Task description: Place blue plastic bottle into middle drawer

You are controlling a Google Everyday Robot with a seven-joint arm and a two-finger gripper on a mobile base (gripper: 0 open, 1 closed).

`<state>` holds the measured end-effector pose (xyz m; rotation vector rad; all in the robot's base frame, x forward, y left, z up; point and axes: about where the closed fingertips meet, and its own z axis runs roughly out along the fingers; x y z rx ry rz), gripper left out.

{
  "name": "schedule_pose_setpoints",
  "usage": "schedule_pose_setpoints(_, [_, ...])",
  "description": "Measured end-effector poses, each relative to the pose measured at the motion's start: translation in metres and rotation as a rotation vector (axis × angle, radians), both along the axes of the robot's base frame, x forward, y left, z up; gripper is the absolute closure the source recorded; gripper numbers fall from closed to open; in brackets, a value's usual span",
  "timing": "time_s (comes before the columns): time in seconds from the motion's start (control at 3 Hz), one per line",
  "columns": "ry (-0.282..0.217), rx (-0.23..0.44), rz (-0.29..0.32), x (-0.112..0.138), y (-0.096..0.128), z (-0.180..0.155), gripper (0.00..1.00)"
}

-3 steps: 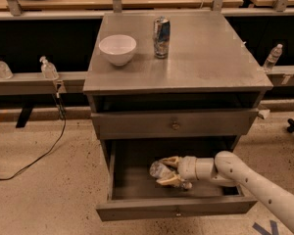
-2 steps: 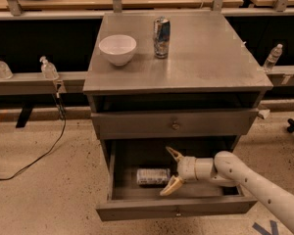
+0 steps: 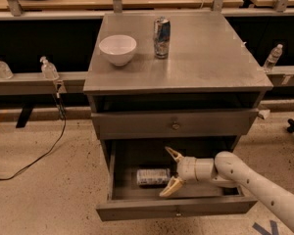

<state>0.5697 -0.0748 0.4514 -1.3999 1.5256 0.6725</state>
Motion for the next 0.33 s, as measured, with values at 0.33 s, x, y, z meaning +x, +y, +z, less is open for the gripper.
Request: schedule_pose_setpoints(0.33, [-0.048, 0.01, -0.004, -0.0179, 0.0016, 0.0309, 0.0])
